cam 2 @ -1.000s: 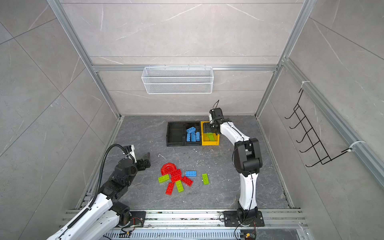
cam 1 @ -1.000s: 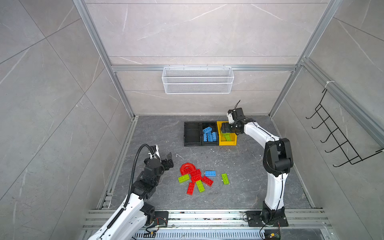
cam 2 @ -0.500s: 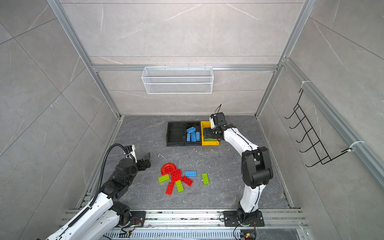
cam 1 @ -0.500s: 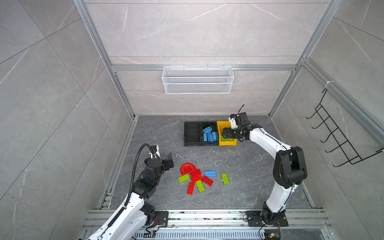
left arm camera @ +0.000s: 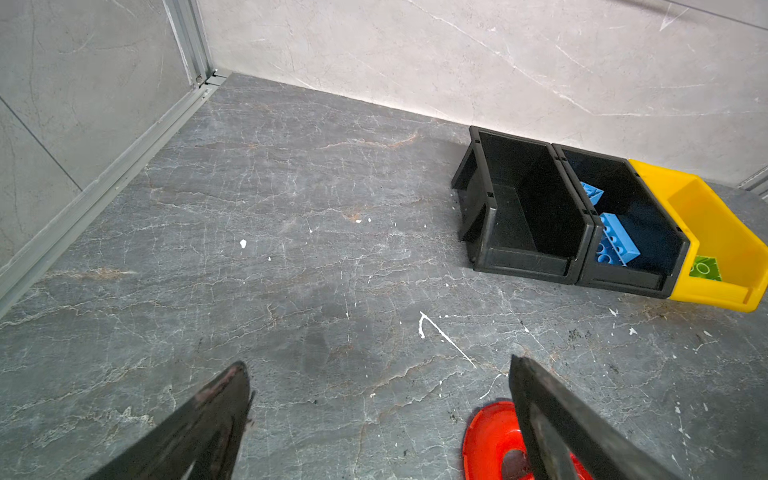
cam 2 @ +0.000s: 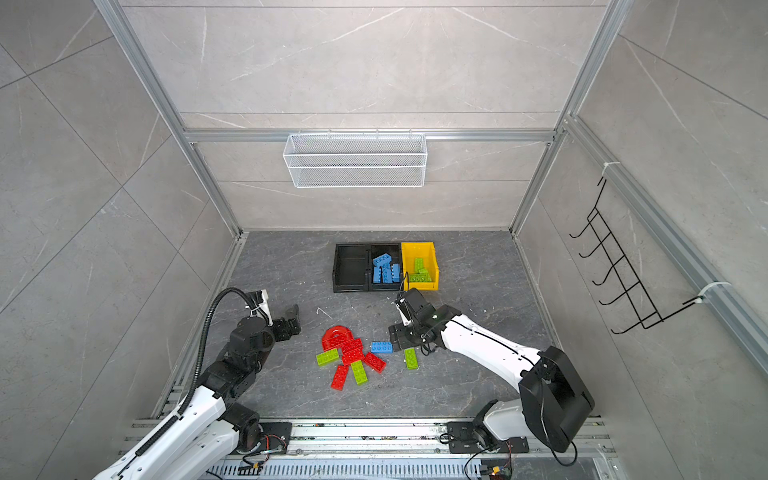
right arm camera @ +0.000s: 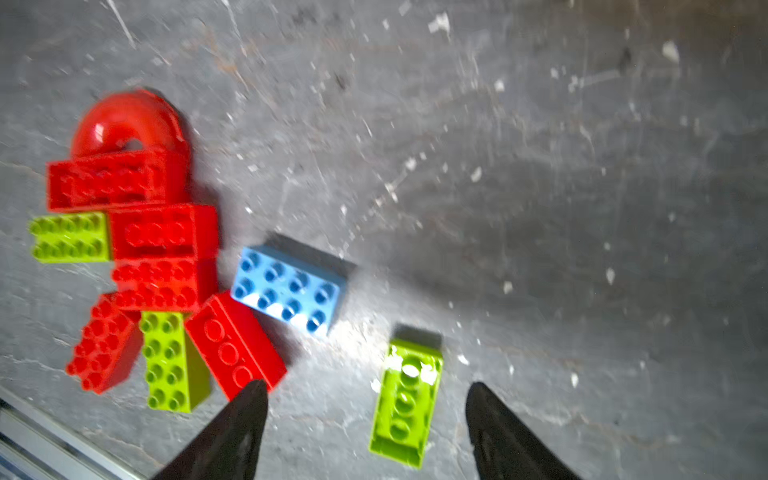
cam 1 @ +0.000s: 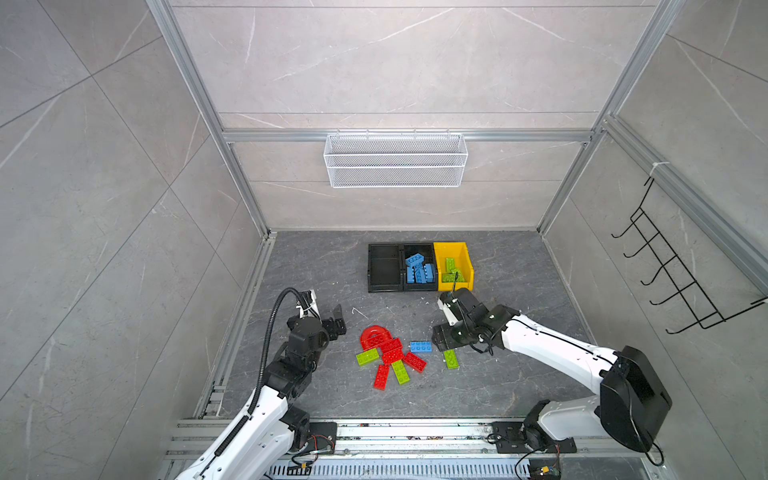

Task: Sort the legos into containers by color
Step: 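Move the right gripper down to a lime-green brick near the blue brick, then close the right gripper on the lime-green brick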

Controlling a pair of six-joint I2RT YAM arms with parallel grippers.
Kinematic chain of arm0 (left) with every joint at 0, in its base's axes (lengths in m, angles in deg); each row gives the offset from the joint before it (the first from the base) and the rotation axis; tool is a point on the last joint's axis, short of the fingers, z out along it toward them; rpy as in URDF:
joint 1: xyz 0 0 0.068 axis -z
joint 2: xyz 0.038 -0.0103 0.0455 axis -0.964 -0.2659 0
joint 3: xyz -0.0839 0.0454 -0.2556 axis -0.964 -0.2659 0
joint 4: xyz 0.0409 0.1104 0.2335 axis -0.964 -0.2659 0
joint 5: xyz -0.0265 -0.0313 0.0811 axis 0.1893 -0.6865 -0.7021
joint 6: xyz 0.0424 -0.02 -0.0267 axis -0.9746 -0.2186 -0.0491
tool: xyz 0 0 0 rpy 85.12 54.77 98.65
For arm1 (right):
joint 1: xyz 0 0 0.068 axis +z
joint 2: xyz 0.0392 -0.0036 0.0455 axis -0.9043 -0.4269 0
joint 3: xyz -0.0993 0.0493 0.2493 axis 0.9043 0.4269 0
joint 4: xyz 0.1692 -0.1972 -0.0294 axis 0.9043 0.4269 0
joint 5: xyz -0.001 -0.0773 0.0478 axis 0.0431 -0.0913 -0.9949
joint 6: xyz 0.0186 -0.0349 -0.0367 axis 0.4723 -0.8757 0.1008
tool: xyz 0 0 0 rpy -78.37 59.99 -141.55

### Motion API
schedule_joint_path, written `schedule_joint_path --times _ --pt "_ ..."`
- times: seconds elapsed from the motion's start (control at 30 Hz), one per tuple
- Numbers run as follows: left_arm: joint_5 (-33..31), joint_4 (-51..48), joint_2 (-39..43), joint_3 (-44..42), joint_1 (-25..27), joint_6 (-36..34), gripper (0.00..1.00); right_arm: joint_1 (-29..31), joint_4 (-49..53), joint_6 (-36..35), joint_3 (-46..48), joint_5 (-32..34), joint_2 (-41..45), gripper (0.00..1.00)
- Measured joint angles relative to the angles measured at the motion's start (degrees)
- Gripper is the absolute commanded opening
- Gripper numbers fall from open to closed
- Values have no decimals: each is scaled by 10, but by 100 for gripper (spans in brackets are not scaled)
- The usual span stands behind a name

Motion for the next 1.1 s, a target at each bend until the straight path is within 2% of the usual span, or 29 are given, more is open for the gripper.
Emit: schedule_joint_path --times 0.17,0.6,1.1 --pt "0 -1 -7 0 0 0 99 0 21 24 25 13 20 73" --pt "0 -2 -4 0 0 0 99 41 8 39 27 34 -90 66" --pt "0 -2 -7 1 0 0 99 41 -14 40 22 65 -120 43"
